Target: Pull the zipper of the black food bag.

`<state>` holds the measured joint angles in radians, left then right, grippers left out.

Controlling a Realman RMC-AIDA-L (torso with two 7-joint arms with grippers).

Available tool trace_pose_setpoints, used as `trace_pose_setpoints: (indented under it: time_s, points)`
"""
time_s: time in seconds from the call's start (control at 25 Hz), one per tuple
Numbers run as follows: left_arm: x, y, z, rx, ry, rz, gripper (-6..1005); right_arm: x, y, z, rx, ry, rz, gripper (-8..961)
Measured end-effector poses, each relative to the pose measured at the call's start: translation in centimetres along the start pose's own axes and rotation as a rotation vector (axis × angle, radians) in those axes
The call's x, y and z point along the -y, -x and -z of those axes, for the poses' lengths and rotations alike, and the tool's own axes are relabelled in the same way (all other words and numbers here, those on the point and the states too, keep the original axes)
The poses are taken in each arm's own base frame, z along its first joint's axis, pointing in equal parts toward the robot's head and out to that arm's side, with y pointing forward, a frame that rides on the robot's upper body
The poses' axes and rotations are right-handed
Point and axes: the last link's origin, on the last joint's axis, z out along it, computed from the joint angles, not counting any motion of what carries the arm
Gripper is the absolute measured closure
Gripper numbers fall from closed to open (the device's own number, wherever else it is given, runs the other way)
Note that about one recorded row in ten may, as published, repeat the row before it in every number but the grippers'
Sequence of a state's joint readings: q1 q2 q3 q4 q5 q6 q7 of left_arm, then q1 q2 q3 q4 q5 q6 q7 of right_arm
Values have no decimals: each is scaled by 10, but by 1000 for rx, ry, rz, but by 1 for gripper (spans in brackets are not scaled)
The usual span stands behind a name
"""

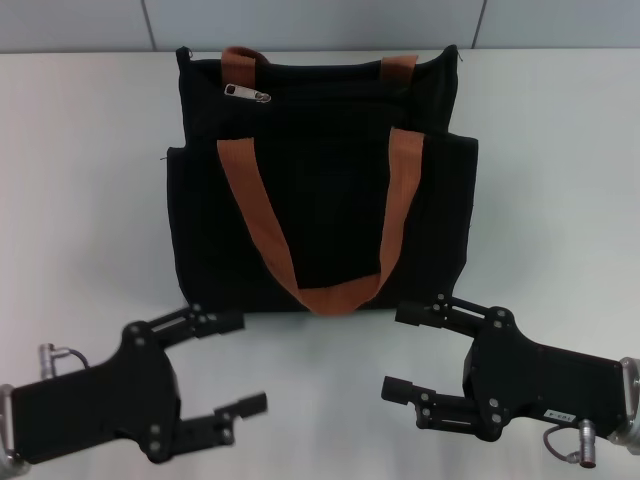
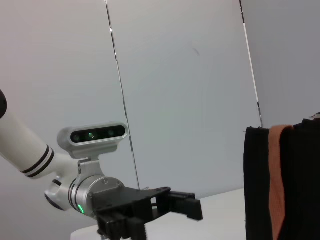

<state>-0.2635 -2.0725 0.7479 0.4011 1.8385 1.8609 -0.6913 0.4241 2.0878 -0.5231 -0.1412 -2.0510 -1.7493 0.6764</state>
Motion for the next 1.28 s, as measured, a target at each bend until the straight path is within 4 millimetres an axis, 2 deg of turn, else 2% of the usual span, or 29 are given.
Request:
trace_pose_setpoints:
  time_s: [0.04,0.2,0.4,0.48,0.52,0.64,0.68,0.72,0.76,0.88,0.96,1.2,1.28]
  points:
    - [0,0,0,0,0,0,232,0,0,0,0,-1,-2,187]
    - [4,-2,14,-77,-175,-49,233,0,-4,-3,-10,-11,-17,189]
    - [20,-12,26,-197,-401,-81,234,1,-5,-7,-16,-13,-23,191]
    - [23,-13,27,-211,-422,-82,234,2,-4,-9,-16,-9,-23,192]
    - [31,-17,29,-240,-474,-78,235,2,-4,-9,-15,-7,-23,193]
    - [31,-17,29,-240,-474,-78,235,2,-3,-10,-14,-5,-23,194]
    - [43,-19,30,-250,-516,-62,236,2,-4,-10,-13,-4,-24,195]
    - [43,-19,30,-250,-516,-62,236,1,-4,-11,-12,-3,-25,195]
    - [82,-18,15,-157,-559,-30,236,1,-4,-11,-12,-3,-24,196]
    - [89,-17,7,-126,-549,-29,260,1,-4,-11,-12,-3,-24,197]
    - [94,-15,-11,-70,-468,-36,276,1,-4,-11,-12,-5,-24,198]
    - [96,-15,-21,-27,-411,-54,333,2,-3,-12,-11,-3,-21,201]
    - [105,-20,-32,-29,-407,-67,358,3,-2,-12,-10,-1,-19,202]
